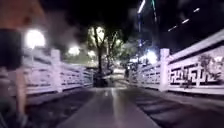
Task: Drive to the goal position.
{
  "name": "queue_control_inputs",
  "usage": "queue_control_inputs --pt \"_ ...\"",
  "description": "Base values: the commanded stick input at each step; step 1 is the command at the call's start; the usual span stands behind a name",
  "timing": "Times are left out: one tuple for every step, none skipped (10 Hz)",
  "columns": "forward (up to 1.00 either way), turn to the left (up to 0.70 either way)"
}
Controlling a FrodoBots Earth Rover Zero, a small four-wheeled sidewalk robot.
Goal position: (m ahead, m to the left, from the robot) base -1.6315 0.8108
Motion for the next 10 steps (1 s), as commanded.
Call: queue_control_inputs --pt "0.7 0.0" --pt "0.7 0.0" --pt "0.7 0.0" --pt "0.7 0.0" --pt "0.7 0.0" --pt "0.7 0.0" --pt "0.7 0.0" --pt "0.7 0.0" --pt "0.7 0.0" --pt "0.7 0.0"
